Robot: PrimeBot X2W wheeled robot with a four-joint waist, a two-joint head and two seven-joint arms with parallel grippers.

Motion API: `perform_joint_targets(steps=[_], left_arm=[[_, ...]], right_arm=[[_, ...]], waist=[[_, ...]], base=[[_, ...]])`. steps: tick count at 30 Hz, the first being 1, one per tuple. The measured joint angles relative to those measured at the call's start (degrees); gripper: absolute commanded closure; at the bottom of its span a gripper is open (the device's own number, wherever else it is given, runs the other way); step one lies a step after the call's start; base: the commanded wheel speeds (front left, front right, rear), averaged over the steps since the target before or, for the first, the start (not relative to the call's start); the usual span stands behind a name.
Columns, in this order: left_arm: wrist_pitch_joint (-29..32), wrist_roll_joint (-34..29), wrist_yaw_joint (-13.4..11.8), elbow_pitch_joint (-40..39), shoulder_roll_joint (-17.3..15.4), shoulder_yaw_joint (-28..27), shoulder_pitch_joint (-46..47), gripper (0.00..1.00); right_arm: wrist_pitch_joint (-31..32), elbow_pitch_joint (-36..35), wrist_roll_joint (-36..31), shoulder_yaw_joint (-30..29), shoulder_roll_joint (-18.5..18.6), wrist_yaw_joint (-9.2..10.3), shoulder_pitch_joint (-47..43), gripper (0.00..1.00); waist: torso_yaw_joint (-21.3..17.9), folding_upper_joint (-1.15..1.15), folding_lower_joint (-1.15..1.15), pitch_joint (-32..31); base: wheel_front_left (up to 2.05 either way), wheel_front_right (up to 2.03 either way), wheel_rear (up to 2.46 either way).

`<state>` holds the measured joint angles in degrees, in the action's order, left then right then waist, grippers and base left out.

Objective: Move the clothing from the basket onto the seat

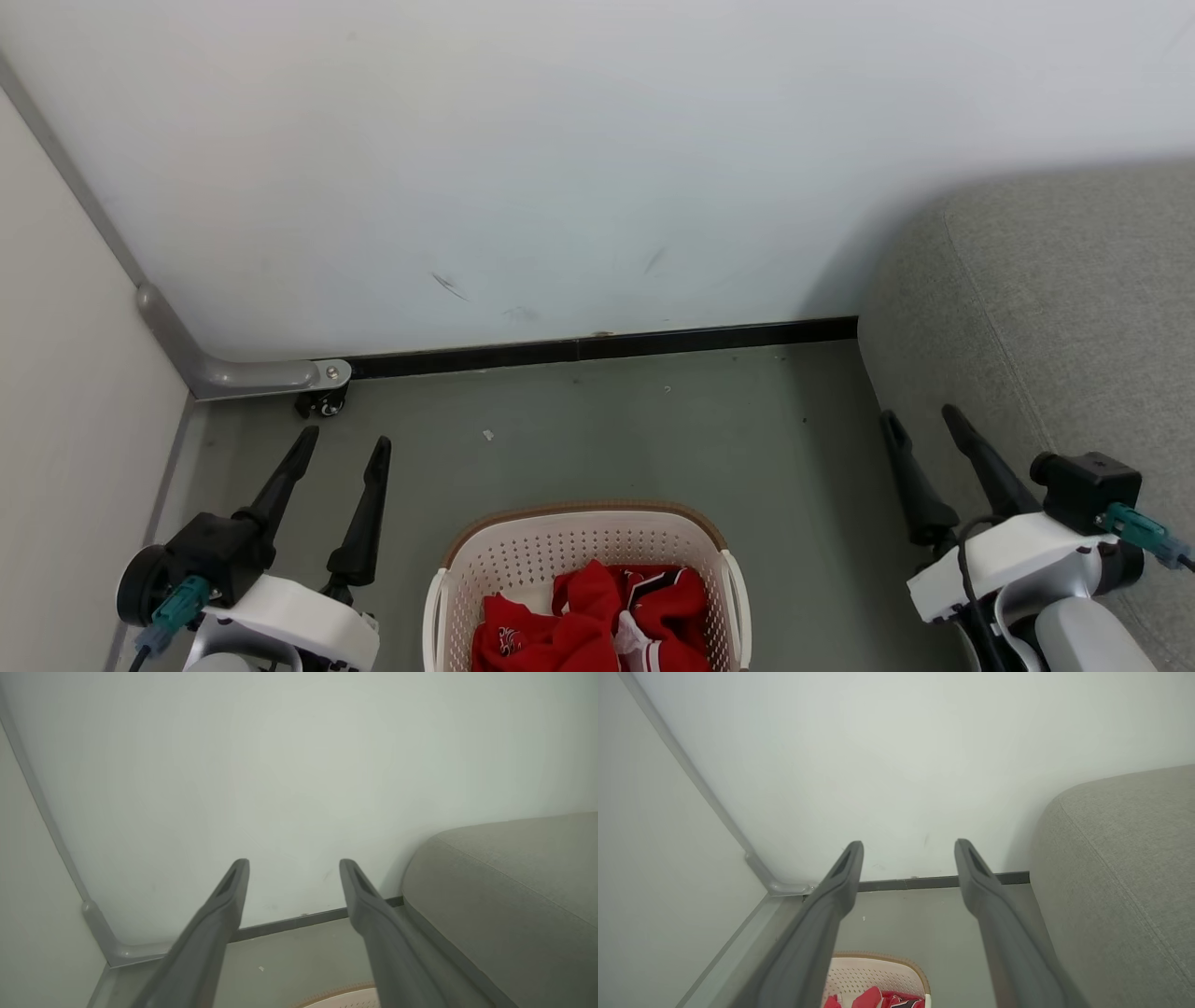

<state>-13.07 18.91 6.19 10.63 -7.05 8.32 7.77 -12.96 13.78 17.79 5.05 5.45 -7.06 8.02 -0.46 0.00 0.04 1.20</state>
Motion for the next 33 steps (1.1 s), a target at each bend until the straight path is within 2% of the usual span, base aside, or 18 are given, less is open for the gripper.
perform_joint_targets(steps=[8,24,33], left_arm=[[-1.4,-4.7,0.0,0.0,0.7,-0.4,0.4,0.0],[-1.4,-4.2,0.5,2.9,1.9,-1.6,0.4,0.0],[-1.4,-3.3,0.6,5.7,2.4,-0.2,0.4,0.0]], right_arm=[[-1.3,-0.5,-6.1,0.5,0.0,-0.01,0.7,0.0],[-1.3,-1.1,-6.7,0.4,-0.2,-0.01,0.7,0.0],[-1.3,-2.3,-7.3,-1.2,-0.4,-0.01,0.8,0.0]], waist=[[0.0,0.0,0.0,0.0],[-0.2,0.0,-0.01,0.3],[-0.3,0.0,-0.01,1.1]], base=[[0.0,0.0,0.0],[0.0,0.0,0.0],[0.0,0.0,0.0]])
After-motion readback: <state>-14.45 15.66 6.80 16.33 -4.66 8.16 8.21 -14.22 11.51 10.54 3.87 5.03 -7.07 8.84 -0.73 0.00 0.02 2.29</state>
